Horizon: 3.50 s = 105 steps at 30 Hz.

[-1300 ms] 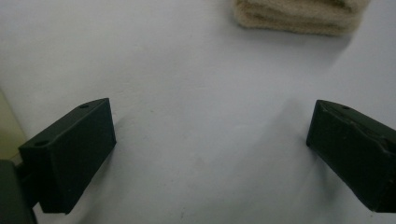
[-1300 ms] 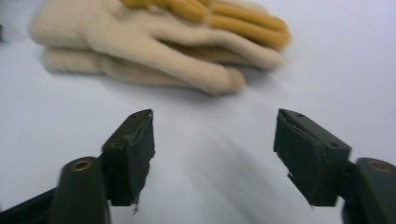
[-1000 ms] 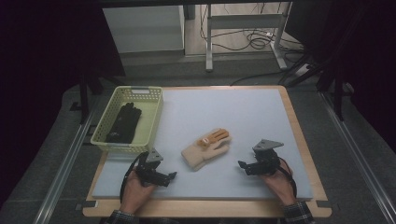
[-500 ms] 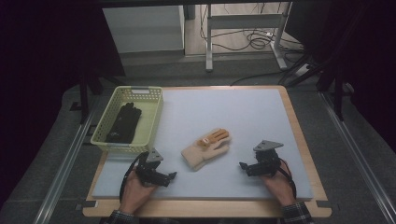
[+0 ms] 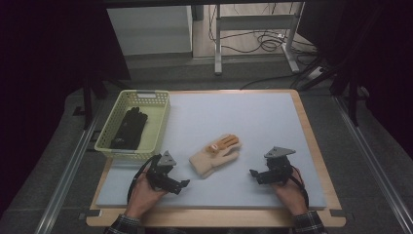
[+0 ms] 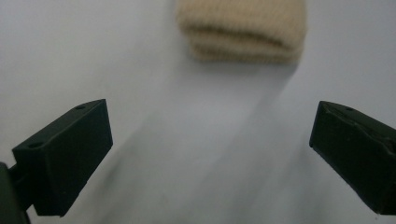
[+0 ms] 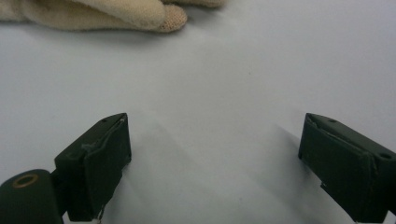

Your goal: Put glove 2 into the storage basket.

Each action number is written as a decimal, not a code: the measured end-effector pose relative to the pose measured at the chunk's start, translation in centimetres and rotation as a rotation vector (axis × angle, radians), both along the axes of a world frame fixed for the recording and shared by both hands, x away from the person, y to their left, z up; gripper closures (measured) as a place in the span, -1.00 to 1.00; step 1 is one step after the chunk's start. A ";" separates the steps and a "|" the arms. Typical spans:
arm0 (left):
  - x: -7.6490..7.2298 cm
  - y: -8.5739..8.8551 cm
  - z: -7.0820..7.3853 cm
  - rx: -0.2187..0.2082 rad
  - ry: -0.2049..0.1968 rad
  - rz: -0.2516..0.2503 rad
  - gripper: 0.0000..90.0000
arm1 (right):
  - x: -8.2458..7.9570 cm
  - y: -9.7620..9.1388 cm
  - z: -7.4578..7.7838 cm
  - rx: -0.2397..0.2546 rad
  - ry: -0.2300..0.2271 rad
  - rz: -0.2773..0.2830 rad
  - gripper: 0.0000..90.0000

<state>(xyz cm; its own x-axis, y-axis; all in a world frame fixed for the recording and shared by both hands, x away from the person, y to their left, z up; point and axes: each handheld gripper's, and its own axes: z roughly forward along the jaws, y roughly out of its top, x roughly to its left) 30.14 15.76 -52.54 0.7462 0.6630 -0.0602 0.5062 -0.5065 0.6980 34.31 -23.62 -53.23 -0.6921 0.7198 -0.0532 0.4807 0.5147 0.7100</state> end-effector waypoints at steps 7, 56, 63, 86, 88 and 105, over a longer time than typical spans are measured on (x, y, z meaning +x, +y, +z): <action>1.9 -2.6 2.0 0.014 -0.007 -0.053 -1.00 | 0.0 0.0 0.0 0.000 0.000 0.000 -0.80; 7.8 -12.0 0.8 0.147 0.095 -0.063 0.25 | 0.0 0.0 0.0 0.001 0.000 0.000 -0.80; 8.0 -11.3 2.4 0.124 0.084 -0.016 0.24 | 0.0 0.0 0.0 0.000 0.000 -0.001 -0.80; 10.1 -3.0 10.2 0.075 0.035 0.196 0.20 | 0.0 0.0 0.0 0.000 -0.002 0.001 -0.80; 10.3 -2.1 10.6 0.076 0.034 0.220 0.20 | 0.0 0.0 0.0 0.000 -0.003 0.001 -0.80; 11.9 6.6 12.2 0.075 0.005 0.430 0.19 | 0.0 0.0 0.0 0.003 -0.003 0.001 -0.80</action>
<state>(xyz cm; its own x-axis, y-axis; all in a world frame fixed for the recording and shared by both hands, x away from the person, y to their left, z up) 42.07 22.32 -40.38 0.4011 0.9160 -0.0026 0.6854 -0.2982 0.6644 34.31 -23.63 -53.28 -0.6926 0.7193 -0.0535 0.4779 0.5131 0.7129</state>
